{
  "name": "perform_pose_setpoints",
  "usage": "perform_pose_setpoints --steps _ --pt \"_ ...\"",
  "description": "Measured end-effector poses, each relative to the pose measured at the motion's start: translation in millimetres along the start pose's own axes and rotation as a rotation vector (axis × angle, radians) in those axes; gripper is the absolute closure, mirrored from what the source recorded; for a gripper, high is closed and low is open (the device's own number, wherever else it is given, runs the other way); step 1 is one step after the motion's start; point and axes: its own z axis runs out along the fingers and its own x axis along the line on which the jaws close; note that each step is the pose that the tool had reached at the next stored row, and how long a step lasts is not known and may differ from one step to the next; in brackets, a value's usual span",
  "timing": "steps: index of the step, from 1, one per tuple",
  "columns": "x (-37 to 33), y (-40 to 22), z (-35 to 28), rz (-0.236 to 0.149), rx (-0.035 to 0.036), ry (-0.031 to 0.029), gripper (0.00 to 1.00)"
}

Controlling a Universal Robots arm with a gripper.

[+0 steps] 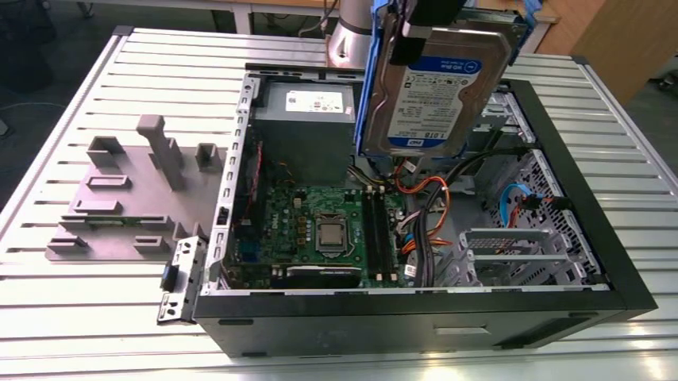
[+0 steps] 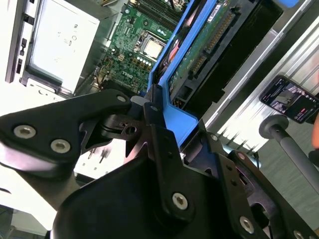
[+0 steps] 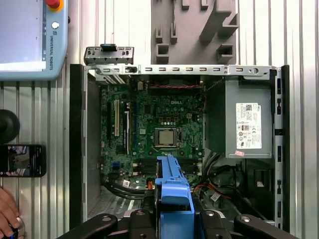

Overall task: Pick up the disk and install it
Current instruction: 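Pick up the disk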

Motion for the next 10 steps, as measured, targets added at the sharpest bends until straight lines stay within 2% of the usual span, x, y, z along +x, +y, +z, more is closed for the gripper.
perform_pose_setpoints --steps 6,10 --pt "14.1 -0.4 3.0 0.0 0.0 -0.0073 0.64" --pt "17.7 -1.4 6.6 0.0 -0.0002 -0.0079 0.64"
